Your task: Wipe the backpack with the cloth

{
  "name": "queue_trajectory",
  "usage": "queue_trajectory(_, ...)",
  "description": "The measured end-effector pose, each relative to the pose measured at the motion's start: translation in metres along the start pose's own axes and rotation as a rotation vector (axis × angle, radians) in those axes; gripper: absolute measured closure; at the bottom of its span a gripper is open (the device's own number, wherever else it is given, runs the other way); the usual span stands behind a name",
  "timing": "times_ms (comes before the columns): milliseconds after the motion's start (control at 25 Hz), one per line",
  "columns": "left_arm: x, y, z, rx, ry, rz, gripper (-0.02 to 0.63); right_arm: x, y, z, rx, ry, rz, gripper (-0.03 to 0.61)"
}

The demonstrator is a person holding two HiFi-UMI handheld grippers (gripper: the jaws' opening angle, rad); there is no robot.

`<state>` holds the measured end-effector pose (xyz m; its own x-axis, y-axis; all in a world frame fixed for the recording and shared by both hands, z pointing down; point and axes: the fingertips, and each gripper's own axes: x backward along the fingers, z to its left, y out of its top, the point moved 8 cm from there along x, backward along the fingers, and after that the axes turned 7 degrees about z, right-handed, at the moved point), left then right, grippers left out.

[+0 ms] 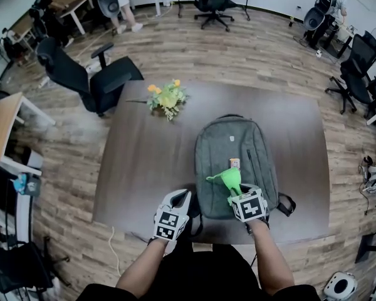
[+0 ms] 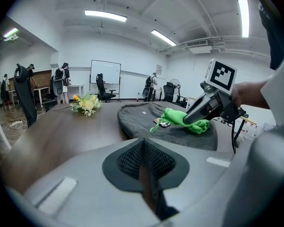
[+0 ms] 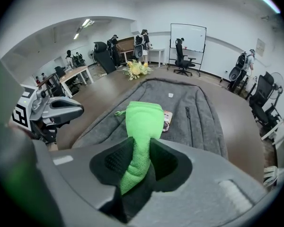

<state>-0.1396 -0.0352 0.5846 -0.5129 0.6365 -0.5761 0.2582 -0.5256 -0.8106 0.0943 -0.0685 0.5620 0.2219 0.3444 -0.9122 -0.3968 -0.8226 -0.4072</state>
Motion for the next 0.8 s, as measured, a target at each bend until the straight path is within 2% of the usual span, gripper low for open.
queue_trajectory(280,-0.007,0.009,-0.009,-0.029,-0.029,-0.012,0.597,0.009,-0.003,-0.019,-0.032,-0.048,-0.011,0.464)
queue_trajectory(600,-0.008,0.004,-0.008,0.001,-0.039,0.000,0.597,0.022,-0.022,-0.064,-0.055,-0.175,0.009,0.465)
queue_trajectory(800,-0.008,0.005,-0.010,-0.004,-0.041,-0.001,0.597,0.036,-0.041,-0.096,-0.117,-0.251,-0.005,0.465)
